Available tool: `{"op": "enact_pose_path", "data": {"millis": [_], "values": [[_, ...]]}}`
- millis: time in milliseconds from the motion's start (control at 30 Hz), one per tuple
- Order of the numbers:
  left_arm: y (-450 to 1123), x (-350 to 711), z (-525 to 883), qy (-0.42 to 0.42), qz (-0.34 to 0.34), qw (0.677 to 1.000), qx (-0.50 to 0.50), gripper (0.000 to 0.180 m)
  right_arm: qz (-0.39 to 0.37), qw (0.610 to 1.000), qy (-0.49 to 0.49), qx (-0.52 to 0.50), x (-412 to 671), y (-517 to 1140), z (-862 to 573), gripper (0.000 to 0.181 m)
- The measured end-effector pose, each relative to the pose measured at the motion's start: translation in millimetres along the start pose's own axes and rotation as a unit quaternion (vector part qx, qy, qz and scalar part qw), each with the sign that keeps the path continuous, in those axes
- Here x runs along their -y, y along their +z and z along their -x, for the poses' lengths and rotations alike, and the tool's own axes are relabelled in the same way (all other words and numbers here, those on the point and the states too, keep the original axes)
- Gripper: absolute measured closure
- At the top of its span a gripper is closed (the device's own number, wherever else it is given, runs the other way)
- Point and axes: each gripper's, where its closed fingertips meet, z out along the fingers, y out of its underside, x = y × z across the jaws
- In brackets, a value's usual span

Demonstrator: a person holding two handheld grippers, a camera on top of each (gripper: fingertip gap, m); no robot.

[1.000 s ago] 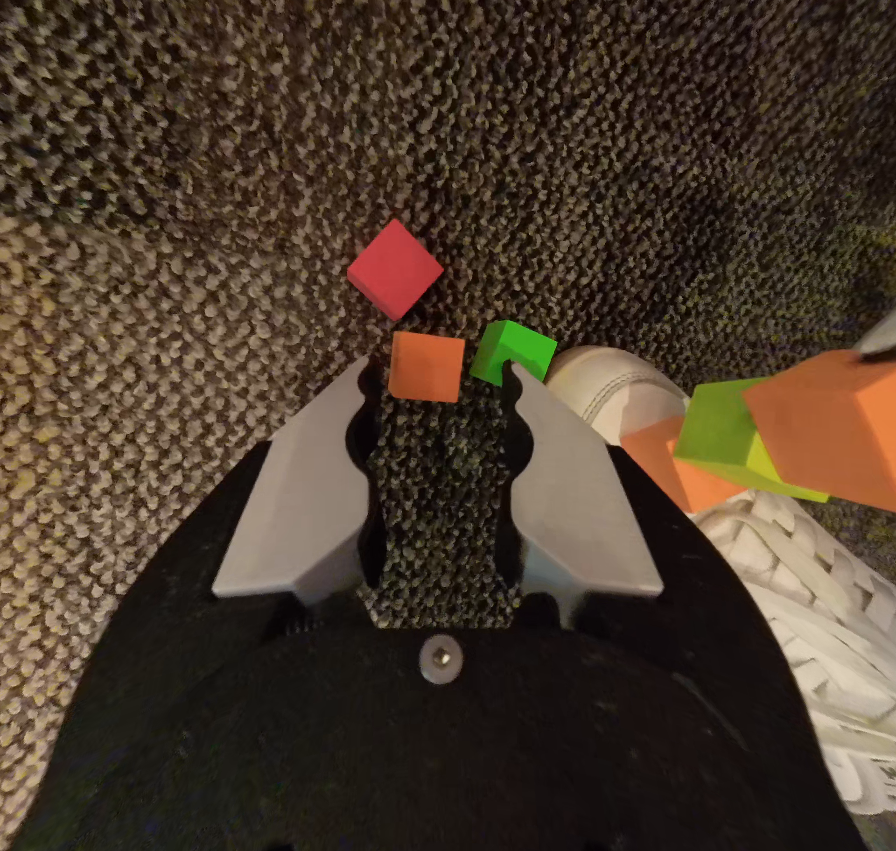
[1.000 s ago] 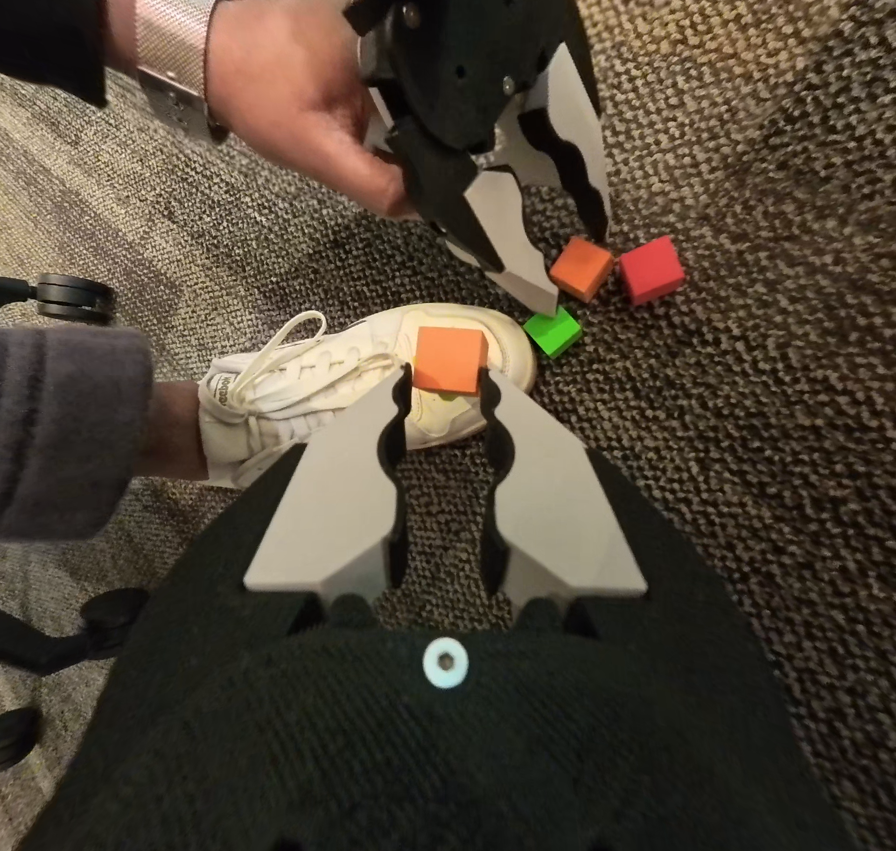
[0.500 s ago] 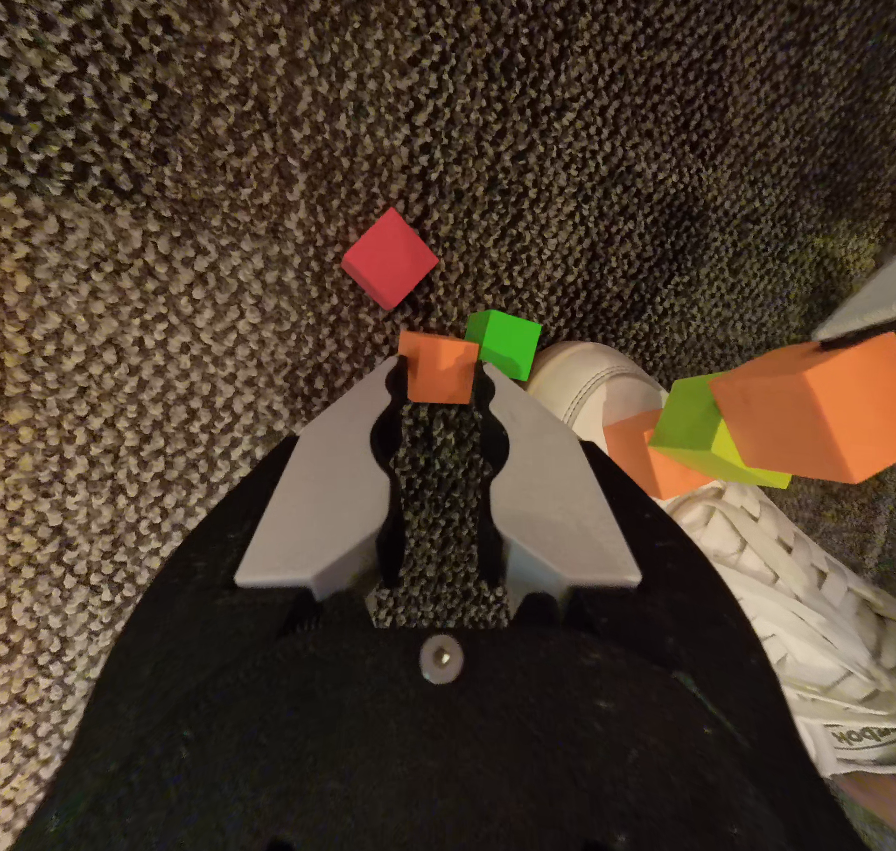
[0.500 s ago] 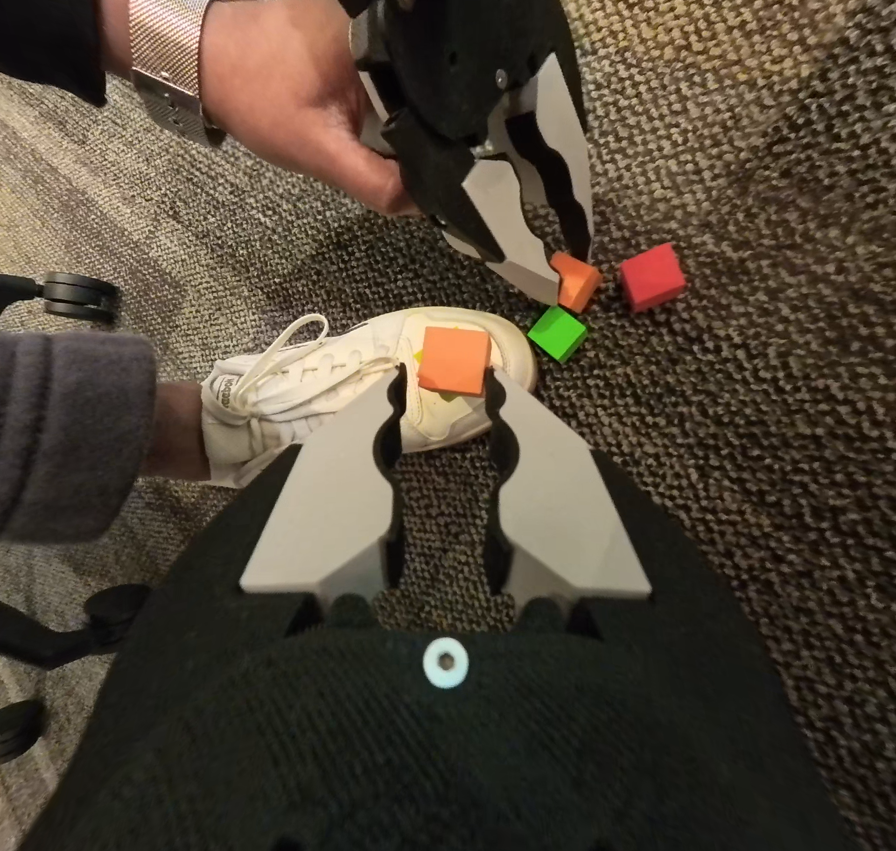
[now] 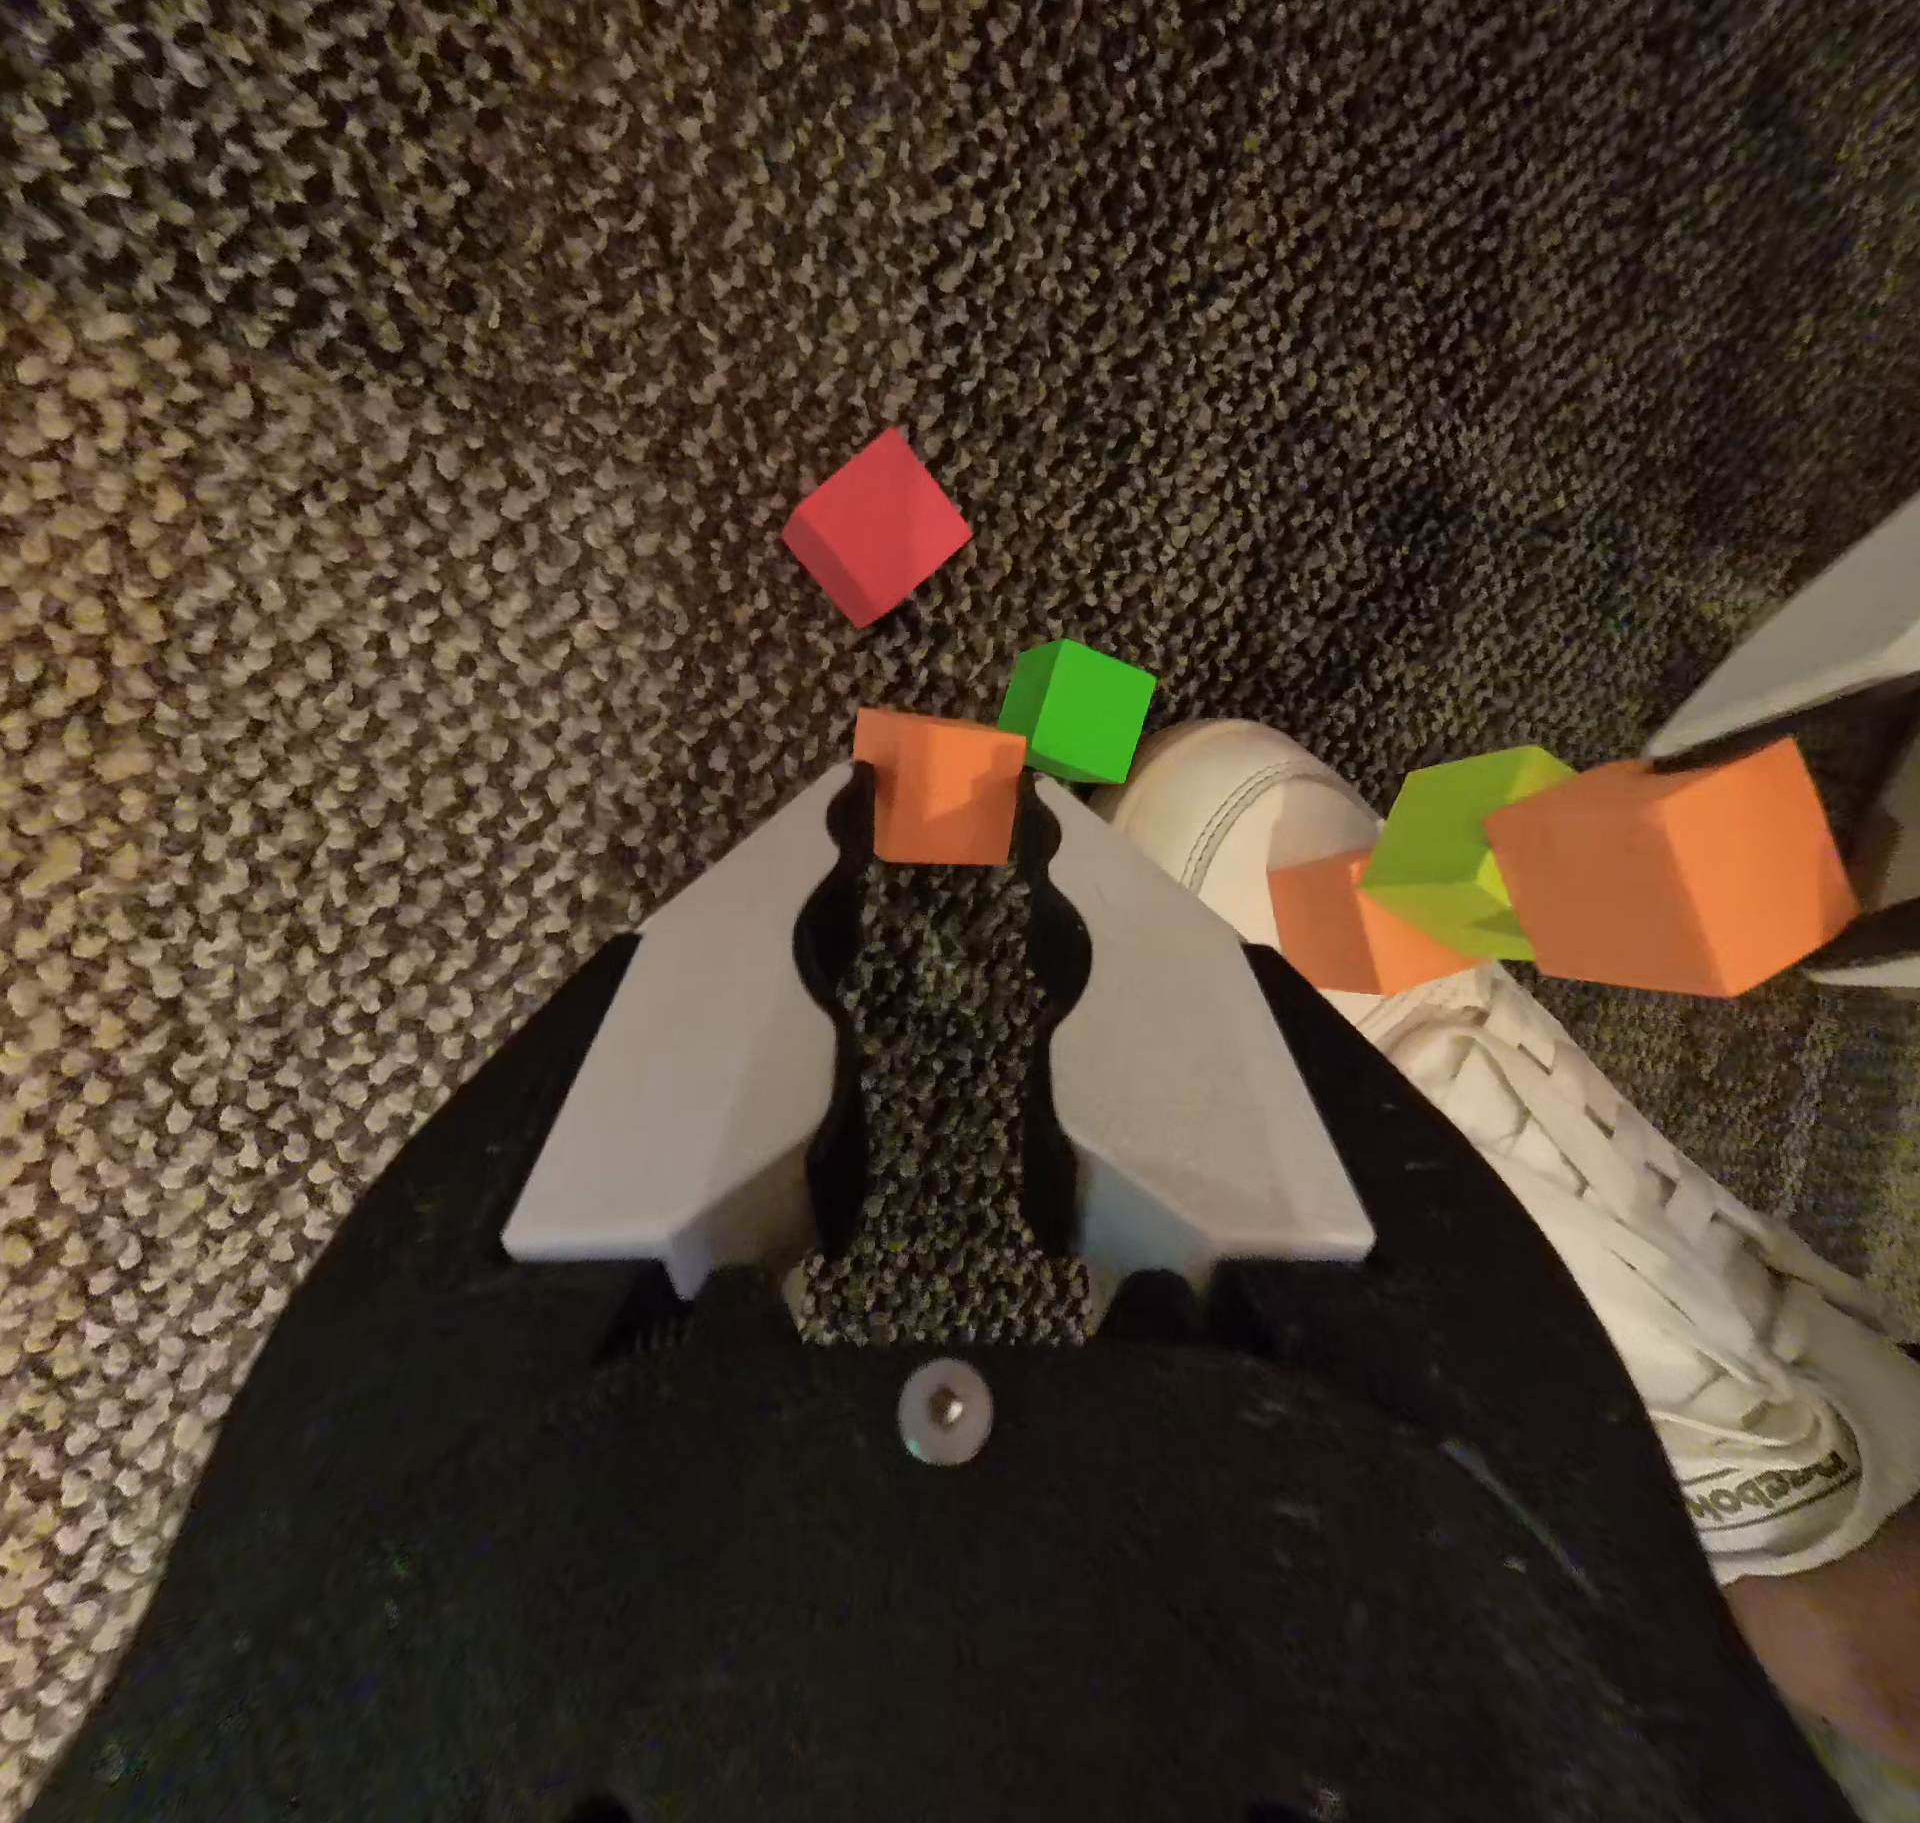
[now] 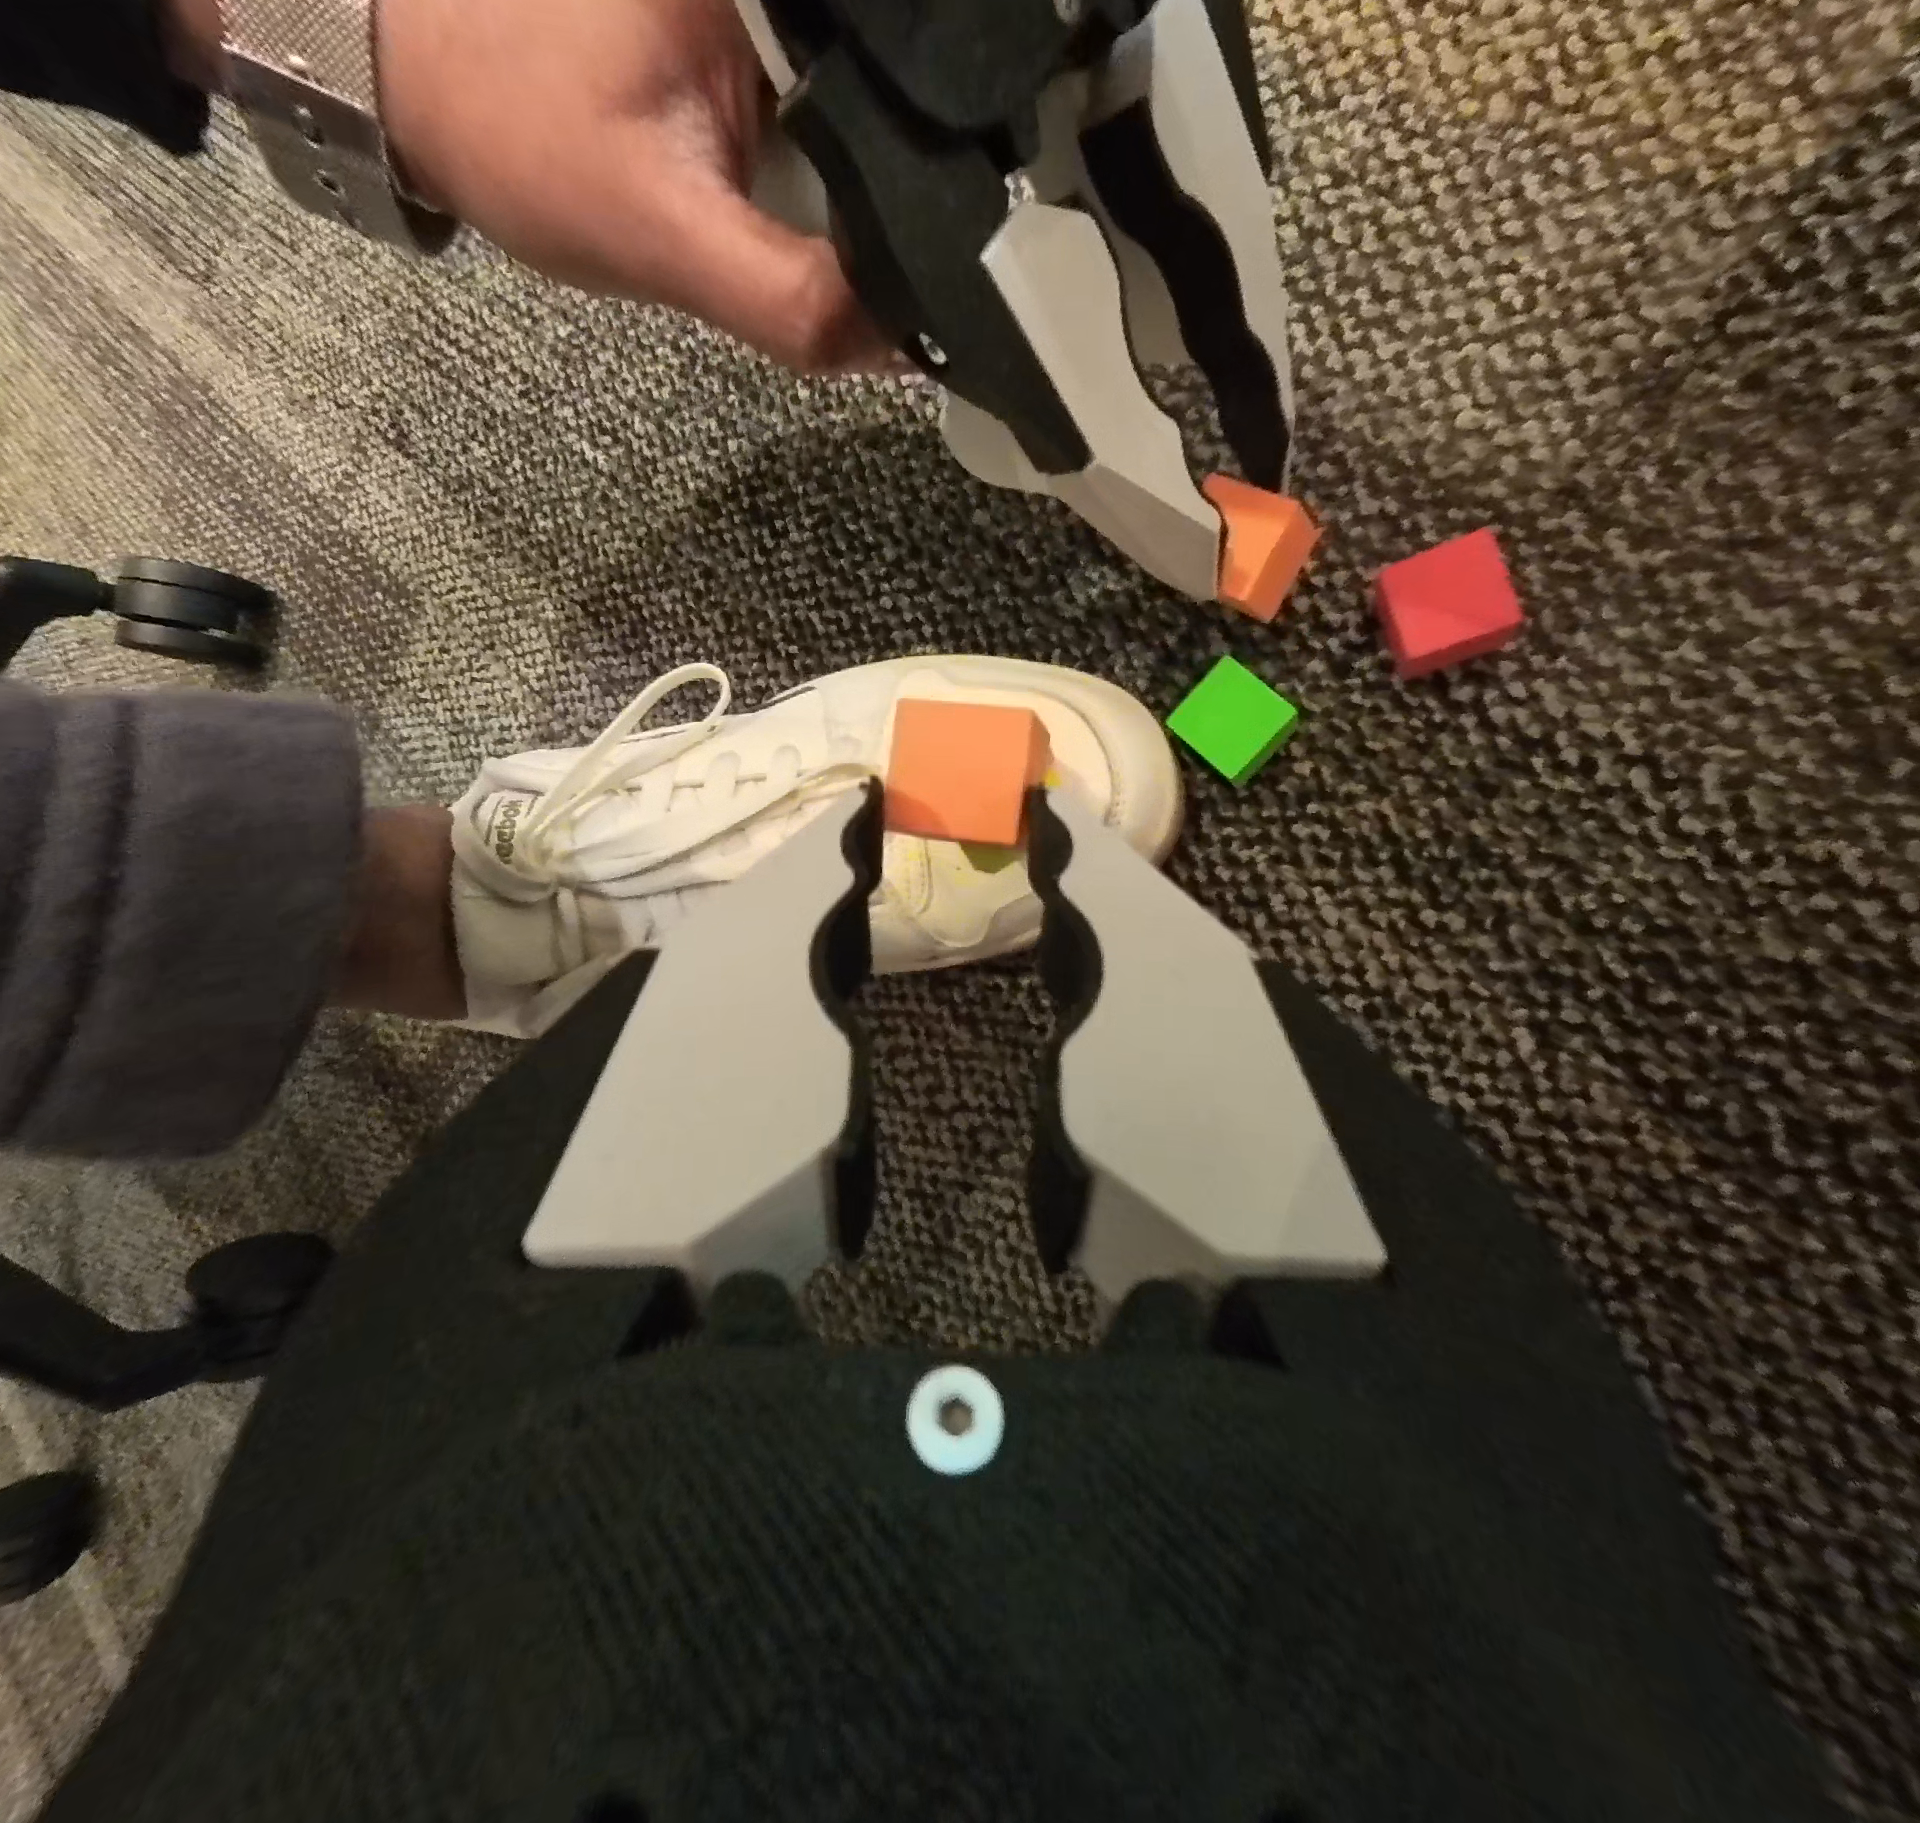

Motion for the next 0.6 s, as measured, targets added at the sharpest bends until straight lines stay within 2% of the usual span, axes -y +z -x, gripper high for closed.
{"op": "enact_pose_path", "data": {"millis": [33,333,600], "values": [[0.1,-0.4,0.1,-0.001,0.0,1.0,0.0,0.156,-0.001,1.0,0.001,0.001,0.0,0.7,0.2,0.156],[-7.2,6.1,-4.7,0.007,-0.011,1.0,0.001,0.156,0.002,1.0,0.002,0.001,-1.6,-0.9,-1.1,0.143],[-56.5,30.6,-26.3,-0.014,-0.072,0.997,-0.021,0.155,-0.004,1.0,0.014,0.008,-5.7,-0.8,-3.5,0.144]]}}
